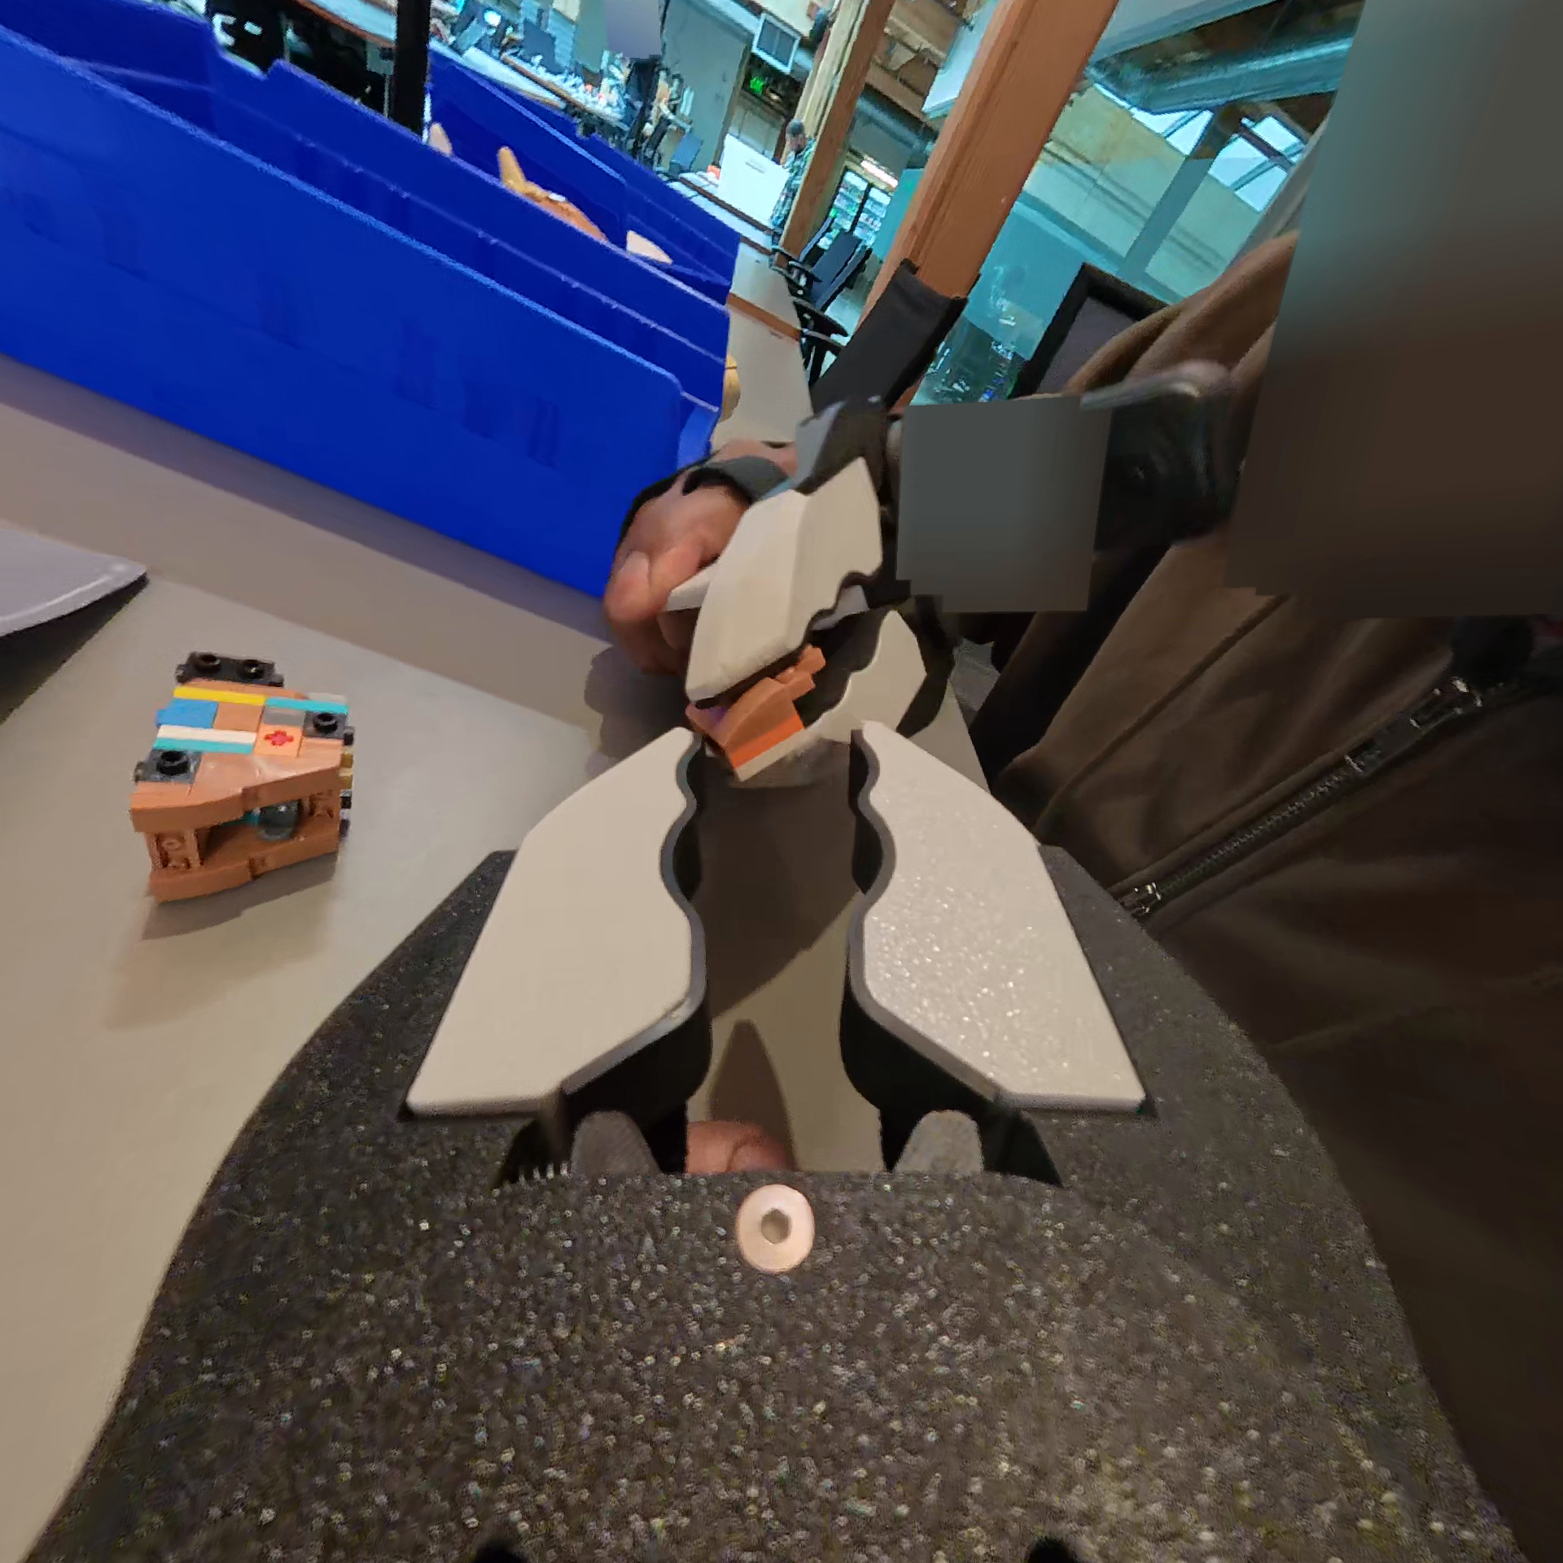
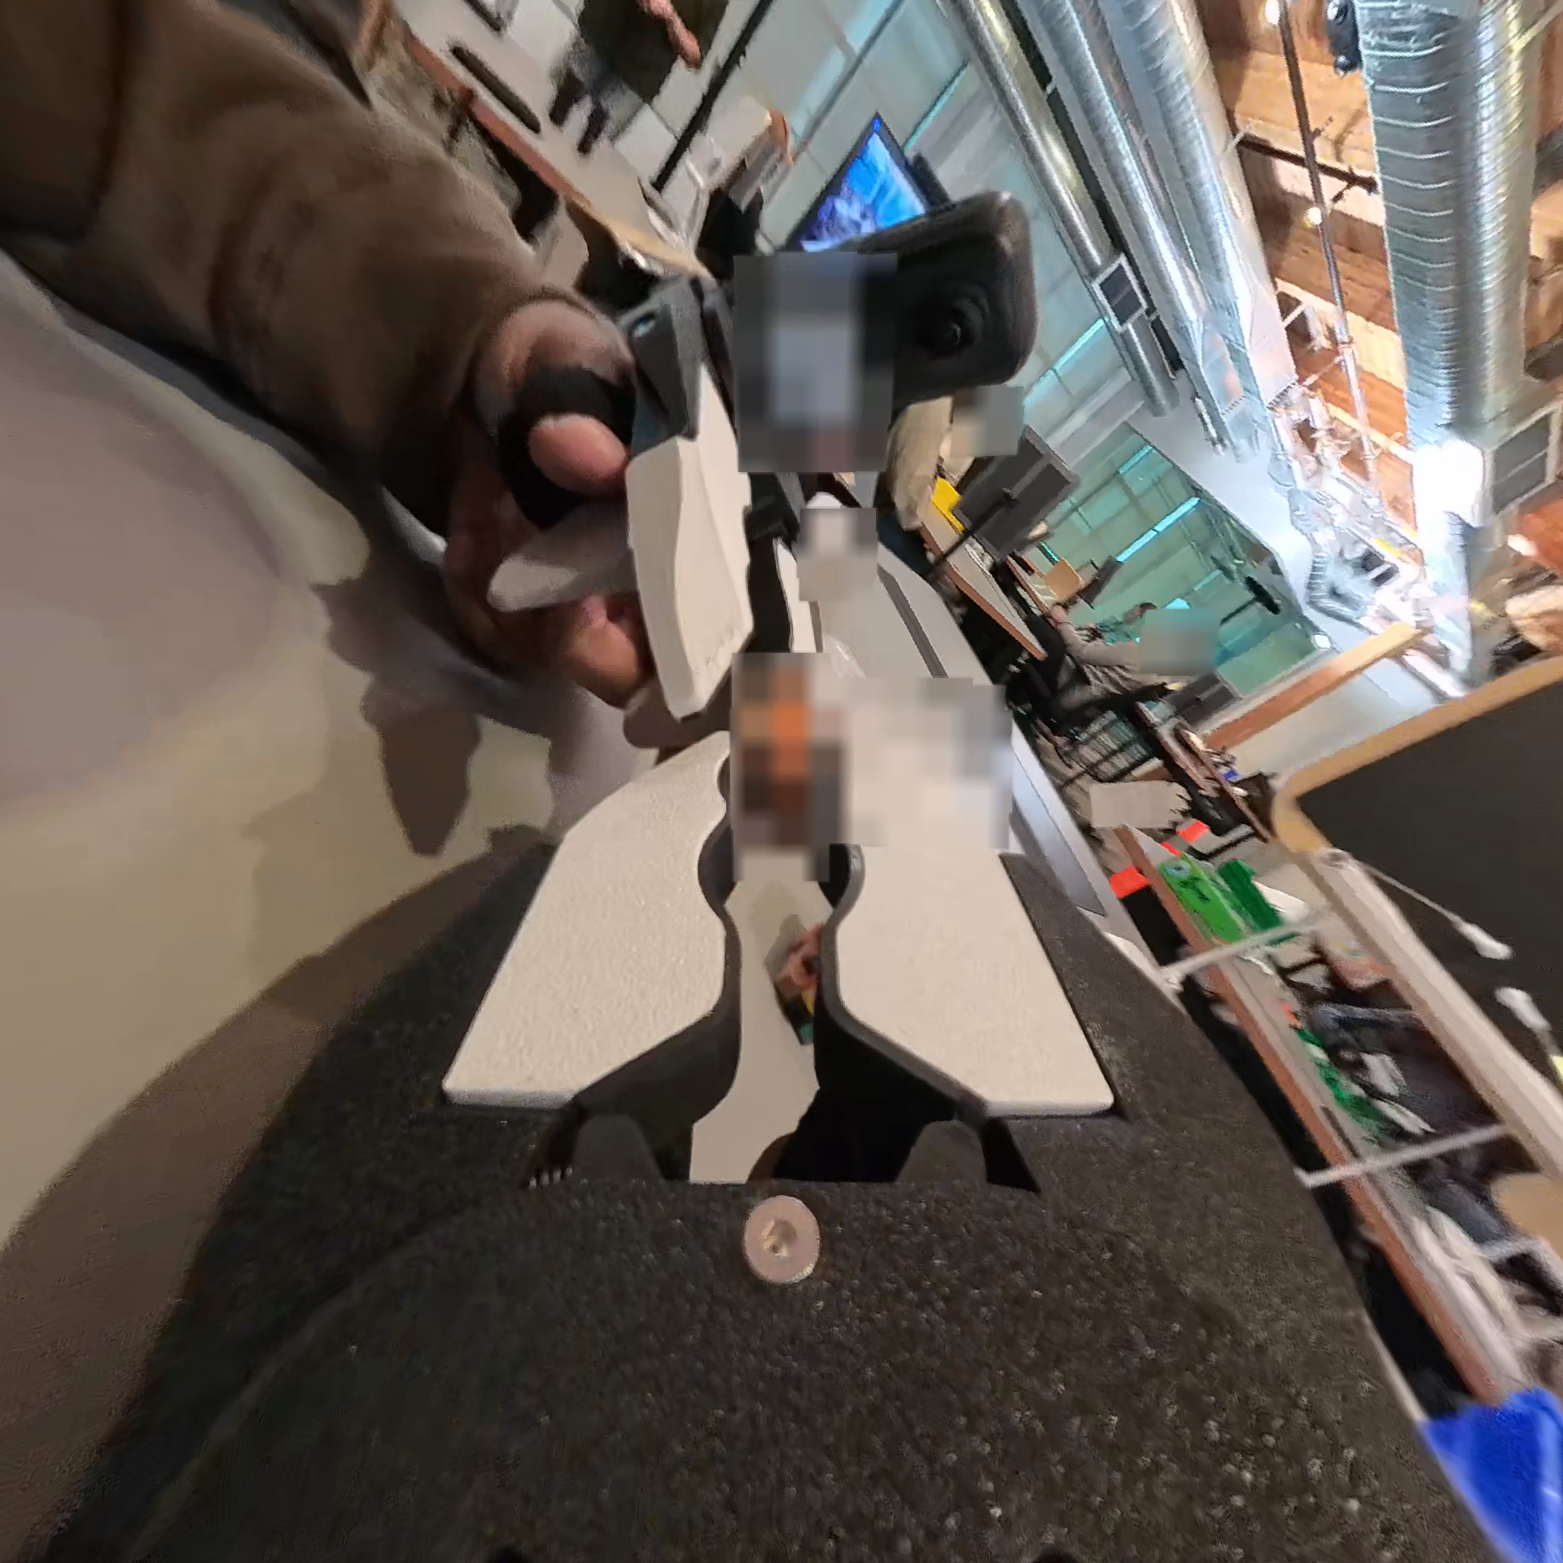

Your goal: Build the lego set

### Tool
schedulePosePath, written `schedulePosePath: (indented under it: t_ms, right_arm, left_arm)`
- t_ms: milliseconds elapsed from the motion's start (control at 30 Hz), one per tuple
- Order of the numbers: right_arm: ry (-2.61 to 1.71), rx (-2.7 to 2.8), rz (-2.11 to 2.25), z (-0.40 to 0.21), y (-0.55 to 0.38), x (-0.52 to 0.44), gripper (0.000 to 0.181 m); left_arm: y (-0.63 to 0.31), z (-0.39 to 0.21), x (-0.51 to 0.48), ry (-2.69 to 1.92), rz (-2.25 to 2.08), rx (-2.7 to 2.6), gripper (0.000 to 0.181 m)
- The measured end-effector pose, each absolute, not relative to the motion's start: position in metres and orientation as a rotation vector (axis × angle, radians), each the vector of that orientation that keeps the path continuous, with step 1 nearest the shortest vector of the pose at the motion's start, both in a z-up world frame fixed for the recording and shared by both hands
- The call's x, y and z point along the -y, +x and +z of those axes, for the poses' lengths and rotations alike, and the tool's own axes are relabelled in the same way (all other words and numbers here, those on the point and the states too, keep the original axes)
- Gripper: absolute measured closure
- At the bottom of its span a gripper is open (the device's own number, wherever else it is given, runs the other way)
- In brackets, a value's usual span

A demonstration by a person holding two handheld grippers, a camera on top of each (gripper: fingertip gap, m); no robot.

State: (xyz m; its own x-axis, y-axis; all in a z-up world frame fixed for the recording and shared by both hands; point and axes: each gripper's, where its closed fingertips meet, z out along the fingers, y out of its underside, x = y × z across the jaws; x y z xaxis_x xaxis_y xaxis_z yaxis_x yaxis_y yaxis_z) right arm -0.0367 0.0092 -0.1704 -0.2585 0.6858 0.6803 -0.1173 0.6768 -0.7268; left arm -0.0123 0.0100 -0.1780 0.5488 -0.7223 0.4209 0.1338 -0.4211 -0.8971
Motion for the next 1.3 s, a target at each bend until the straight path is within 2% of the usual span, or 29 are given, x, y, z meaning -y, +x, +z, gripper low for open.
schedulePosePath:
  t_ms: [200,500,633,733,1033,1300]
  right_arm:
    - [-0.374,1.675,0.583,-0.181,-0.042,-0.010,0.168]
    - [-0.352,1.664,0.548,-0.183,-0.044,-0.009,0.166]
    - [-0.443,1.672,0.592,-0.183,-0.047,-0.014,0.143]
    - [-0.510,1.668,0.645,-0.181,-0.046,-0.019,0.135]
    - [-0.642,1.725,0.766,-0.192,-0.043,-0.020,0.141]
    - [-0.730,1.737,0.818,-0.196,-0.045,-0.028,0.150]
  left_arm:
    - [-0.015,-0.185,-0.016,-1.819,-1.011,-0.440,0.149]
    - [-0.017,-0.188,-0.018,-1.809,-0.872,-0.502,0.155]
    - [-0.019,-0.182,-0.016,-1.752,-0.826,-0.536,0.155]
    - [-0.024,-0.181,-0.013,-1.729,-0.745,-0.574,0.155]
    - [-0.081,-0.211,0.002,-1.885,-0.215,-0.781,0.155]
    - [-0.103,-0.251,0.014,-2.105,-0.186,-0.839,0.154]
